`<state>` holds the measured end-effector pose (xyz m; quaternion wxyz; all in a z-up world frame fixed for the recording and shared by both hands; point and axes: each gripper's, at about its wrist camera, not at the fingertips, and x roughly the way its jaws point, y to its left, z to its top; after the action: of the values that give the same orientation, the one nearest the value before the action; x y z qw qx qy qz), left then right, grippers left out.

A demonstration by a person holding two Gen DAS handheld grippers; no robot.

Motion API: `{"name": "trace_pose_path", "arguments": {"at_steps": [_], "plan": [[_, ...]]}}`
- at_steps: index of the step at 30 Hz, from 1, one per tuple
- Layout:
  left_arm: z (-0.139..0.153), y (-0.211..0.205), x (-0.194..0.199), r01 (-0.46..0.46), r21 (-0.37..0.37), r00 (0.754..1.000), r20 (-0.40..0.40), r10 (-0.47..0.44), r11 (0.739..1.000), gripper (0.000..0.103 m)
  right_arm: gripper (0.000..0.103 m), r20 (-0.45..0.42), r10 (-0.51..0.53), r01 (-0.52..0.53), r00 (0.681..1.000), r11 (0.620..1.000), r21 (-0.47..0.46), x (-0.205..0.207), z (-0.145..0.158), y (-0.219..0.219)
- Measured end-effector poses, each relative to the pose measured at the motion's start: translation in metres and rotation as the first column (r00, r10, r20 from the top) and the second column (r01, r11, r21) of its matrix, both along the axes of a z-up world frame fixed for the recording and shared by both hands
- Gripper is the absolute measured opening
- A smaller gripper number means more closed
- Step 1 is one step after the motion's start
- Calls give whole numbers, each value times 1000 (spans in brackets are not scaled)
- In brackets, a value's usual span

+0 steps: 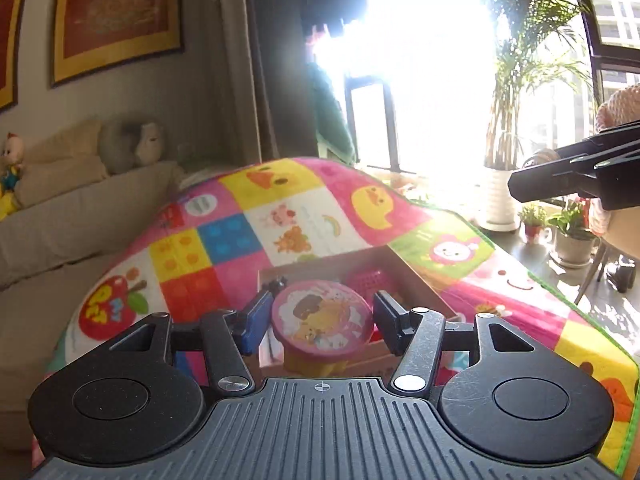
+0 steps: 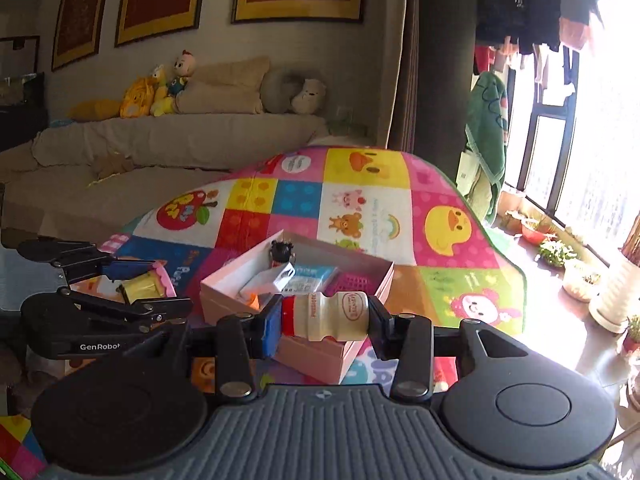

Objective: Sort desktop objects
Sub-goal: 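Drop pudding cup into pink box with left while right drops yogurt bottle in, then push yogurt bottle upright inside pink box with right gripper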

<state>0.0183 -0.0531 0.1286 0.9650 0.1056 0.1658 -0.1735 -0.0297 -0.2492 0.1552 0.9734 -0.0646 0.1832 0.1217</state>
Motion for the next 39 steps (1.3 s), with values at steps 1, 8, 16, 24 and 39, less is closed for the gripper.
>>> {"name": "trace_pose_path", "arguments": {"at_steps": [1,8,16,24,39], "plan": [[4,-6,11,4,5,1000,9,-4,1000,61,43,24,-6,5,1000,1000,4,7,9,-1],[6,-21,83,5,-60,997,-79,-10,998,74,43,-56,6,0,998,994,113,84,21,-2],[-46,22,59,-72,-14,983,-168,68,997,87,51,-200,1,38,980,982,188,128,-30,-3],[-97,48,17,-124,9,946,-302,121,992,96,67,-260,-28,68,965,987,146,110,-71,4],[-109,53,0,-148,-28,926,-354,128,989,100,73,-317,-132,110,939,990,-88,100,-147,32]]}}
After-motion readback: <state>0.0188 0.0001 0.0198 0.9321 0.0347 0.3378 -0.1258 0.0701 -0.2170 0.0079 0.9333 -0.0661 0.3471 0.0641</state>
